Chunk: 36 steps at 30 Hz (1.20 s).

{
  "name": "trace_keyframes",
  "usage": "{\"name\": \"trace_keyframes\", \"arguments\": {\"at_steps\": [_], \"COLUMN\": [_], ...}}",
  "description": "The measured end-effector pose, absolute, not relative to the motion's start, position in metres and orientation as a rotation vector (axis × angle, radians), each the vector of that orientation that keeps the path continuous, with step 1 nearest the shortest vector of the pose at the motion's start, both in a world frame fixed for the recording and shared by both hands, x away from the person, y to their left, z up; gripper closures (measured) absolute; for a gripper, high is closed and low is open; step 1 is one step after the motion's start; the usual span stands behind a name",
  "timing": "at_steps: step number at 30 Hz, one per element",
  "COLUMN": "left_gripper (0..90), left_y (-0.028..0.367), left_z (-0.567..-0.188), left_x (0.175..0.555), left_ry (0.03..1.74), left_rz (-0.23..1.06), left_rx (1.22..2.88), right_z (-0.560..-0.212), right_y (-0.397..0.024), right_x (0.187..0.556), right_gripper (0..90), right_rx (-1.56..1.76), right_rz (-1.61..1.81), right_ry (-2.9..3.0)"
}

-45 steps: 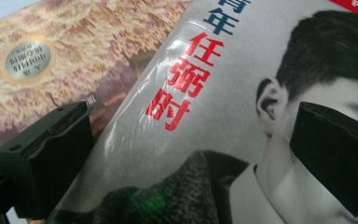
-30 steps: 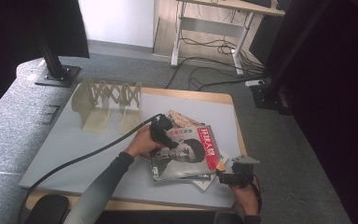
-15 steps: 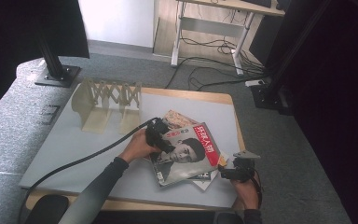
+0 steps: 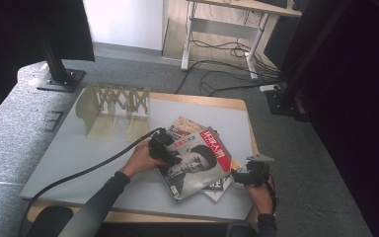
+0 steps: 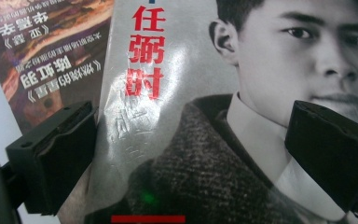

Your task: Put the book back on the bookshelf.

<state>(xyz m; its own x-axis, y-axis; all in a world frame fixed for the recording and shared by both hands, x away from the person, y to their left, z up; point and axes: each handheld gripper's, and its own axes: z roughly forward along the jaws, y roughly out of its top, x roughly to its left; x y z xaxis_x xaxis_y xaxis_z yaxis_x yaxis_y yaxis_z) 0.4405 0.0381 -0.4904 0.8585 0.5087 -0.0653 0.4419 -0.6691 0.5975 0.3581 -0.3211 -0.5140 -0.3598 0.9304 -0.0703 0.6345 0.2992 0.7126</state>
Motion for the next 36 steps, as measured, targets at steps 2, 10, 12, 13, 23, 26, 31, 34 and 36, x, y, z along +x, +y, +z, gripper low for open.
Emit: {"name": "trace_keyframes", "arguments": {"at_steps": [2, 10, 12, 13, 23, 26, 31, 34, 36], "left_gripper": [3.1, 3.3, 3.3, 3.3, 3.3, 3.3, 3.3, 3.3, 3.3], "left_y": [0.040, 0.047, 0.049, 0.050, 0.057, 0.058, 0.060, 0.061, 0.061], "left_z": [-0.491, -0.492, -0.492, -0.492, -0.494, -0.494, -0.495, -0.496, -0.496], "left_x": [0.438, 0.430, 0.429, 0.427, 0.414, 0.410, 0.403, 0.399, 0.396], "left_ry": [0.689, 0.688, 0.686, 0.689, 0.670, 0.666, 0.660, 0.654, 0.652], "left_rz": [0.142, 0.143, 0.142, 0.143, 0.149, 0.151, 0.150, 0.151, 0.151], "left_rx": [2.404, 2.391, 2.390, 2.390, 2.388, 2.383, 2.379, 2.378, 2.377], "right_z": [-0.514, -0.513, -0.512, -0.512, -0.511, -0.511, -0.510, -0.509, -0.508], "right_y": [-0.321, -0.320, -0.319, -0.319, -0.316, -0.316, -0.315, -0.313, -0.312], "right_x": [0.362, 0.376, 0.380, 0.382, 0.398, 0.403, 0.411, 0.416, 0.420], "right_gripper": [5.6, 5.6, 5.6, 5.7, 6.2, 6.2, 6.2, 6.7, 7.0], "right_rx": [1.389, 1.391, 1.390, 1.389, 1.388, 1.391, 1.386, 1.380, 1.378], "right_rz": [0.815, 0.800, 0.796, 0.793, 0.778, 0.778, 0.766, 0.753, 0.748], "right_ry": [2.098, 2.102, 2.102, 2.103, 2.105, 2.108, 2.113, 2.115, 2.115]}}
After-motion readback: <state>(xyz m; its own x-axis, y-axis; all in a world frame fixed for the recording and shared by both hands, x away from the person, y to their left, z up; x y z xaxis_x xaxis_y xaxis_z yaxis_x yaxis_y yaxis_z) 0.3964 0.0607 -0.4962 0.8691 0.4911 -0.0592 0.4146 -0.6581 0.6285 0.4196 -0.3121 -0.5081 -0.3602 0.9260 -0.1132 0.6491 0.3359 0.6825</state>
